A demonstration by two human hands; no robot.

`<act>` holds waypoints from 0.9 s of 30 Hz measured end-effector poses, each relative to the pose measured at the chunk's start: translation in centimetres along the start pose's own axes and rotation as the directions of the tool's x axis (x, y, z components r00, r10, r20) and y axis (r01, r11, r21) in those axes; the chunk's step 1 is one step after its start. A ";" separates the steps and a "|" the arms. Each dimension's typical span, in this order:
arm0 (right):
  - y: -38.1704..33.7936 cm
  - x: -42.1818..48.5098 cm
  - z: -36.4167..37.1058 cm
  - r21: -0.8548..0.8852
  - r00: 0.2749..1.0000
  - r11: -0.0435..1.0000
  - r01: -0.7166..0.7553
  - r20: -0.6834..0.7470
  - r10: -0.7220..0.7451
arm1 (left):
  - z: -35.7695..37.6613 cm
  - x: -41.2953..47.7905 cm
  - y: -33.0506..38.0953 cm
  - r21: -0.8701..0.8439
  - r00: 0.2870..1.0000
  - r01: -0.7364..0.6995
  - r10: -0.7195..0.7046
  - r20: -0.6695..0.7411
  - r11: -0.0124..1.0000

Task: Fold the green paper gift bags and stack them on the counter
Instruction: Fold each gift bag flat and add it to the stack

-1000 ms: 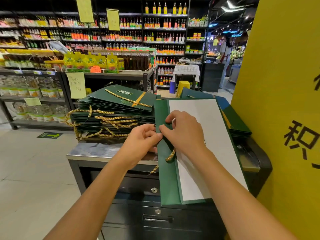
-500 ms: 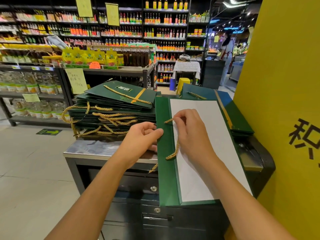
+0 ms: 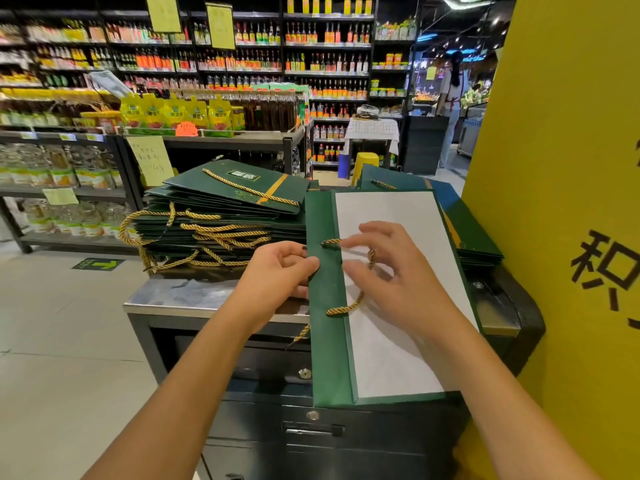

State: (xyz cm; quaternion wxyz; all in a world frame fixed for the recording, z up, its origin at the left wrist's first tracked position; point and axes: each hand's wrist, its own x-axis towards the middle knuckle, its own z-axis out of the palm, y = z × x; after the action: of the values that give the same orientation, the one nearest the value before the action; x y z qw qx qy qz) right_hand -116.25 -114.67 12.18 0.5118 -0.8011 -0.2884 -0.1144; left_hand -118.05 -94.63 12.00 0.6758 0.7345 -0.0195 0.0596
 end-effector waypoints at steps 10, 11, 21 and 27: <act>1.5 -1.3 0.5 -0.169 0.976 0.974 0.153 0.182 -0.122 | 0.1 -0.2 -0.1 0.057 0.999 -0.029 0.027 0.029 0.998; 1.5 -1.4 0.5 -0.172 0.978 0.975 0.140 0.179 -0.108 | 0.0 -0.2 -0.1 0.065 0.998 -0.043 0.040 0.046 0.997; 1.2 -1.6 -0.2 0.207 0.997 0.977 -0.044 0.067 0.031 | -0.1 -0.5 0.0 0.113 0.996 -0.034 0.024 0.089 0.993; 1.6 -1.4 -0.5 0.275 0.998 0.960 -0.058 -0.011 0.063 | -0.1 -0.4 -0.2 0.119 0.997 -0.036 0.027 0.079 0.992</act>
State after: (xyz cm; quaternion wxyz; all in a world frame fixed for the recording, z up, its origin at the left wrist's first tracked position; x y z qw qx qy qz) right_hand -116.45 -116.08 10.52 0.6241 -0.7296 -0.2719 -0.0654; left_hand -118.42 -94.58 11.73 0.6279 0.7753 -0.0534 0.0431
